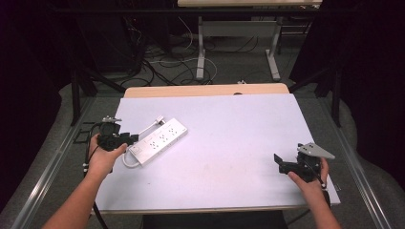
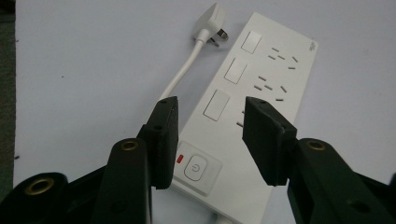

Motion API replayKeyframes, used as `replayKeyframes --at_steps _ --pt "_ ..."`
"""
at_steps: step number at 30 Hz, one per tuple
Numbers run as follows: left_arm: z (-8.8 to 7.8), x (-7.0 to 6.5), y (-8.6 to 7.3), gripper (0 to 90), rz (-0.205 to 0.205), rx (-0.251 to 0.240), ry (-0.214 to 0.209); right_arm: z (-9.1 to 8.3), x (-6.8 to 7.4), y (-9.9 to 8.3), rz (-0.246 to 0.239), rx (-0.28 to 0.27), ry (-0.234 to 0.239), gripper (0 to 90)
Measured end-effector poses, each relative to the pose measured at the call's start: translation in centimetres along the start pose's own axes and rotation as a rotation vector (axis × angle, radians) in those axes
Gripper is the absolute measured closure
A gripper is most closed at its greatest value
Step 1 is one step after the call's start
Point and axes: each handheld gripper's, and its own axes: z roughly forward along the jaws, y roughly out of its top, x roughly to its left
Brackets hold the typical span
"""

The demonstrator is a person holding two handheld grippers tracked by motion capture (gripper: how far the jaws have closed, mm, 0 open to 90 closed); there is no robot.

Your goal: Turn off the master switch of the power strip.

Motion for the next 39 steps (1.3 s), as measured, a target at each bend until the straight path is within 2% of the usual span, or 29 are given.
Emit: replayKeyframes --at_steps 3,6,9,12,15,16,18,20,22,26,28,29,31,34,39 --pt "0.0 -0.3 0.0 49.4 0.025 -0.04 -0.002 -0.1 0.0 0.0 0.007 0.019 -0.001 0.0" --pt "-0.2 -0.8 0.1 44.4 0.041 -0.069 -0.014 0.0 0.1 0.0 0.007 0.009 -0.001 0.0" --pt "-0.5 -1.2 0.3 41.0 0.084 -0.087 -0.022 0.0 0.1 0.0 0.0 0.011 0.003 0.0" --pt "-0.8 -1.6 0.4 39.0 0.123 -0.104 -0.008 -0.1 0.1 0.0 0.005 0.013 0.003 0.0" --pt "-1.0 -2.0 0.5 36.2 0.11 -0.12 -0.009 0.0 0.0 0.0 -0.002 0.004 -0.001 0.0" --pt "-1.2 -2.1 0.6 34.8 0.128 -0.112 -0.009 0.0 0.0 0.0 -0.002 0.003 -0.001 0.0" --pt "-1.2 -2.3 0.5 32.7 0.126 -0.125 0.001 -0.1 0.0 0.0 -0.004 0.004 -0.001 0.0" --pt "-1.3 -2.5 0.6 30.2 0.136 -0.11 0.0 -0.1 0.0 0.0 0.0 0.002 0.001 0.0" --pt "-1.1 -2.7 0.5 26.8 0.139 -0.132 0.003 -0.1 0.0 0.0 0.004 0.004 0.001 0.0" --pt "-1.4 -3.3 0.5 23.5 0.128 -0.129 -0.038 0.0 0.0 0.0 -0.005 -0.002 0.001 0.0" --pt "-1.4 -3.7 0.4 22.4 0.116 -0.148 -0.047 0.0 0.0 0.0 -0.001 -0.003 -0.003 0.0" --pt "-1.5 -3.8 0.5 20.5 0.125 -0.145 -0.047 0.0 0.0 0.0 0.0 -0.001 -0.001 0.0" --pt "-1.6 -4.2 0.4 17.5 0.095 -0.156 -0.077 -0.1 0.1 0.1 0.008 -0.001 0.0 0.0" --pt "-1.9 -4.8 0.3 15.4 0.106 -0.174 -0.097 -0.3 0.1 0.2 0.005 0.011 -0.002 0.0" --pt "-2.4 -6.0 -0.1 1.5 0.12 -0.194 -0.142 -0.2 0.1 0.2 0.007 -0.004 -0.004 0.0"
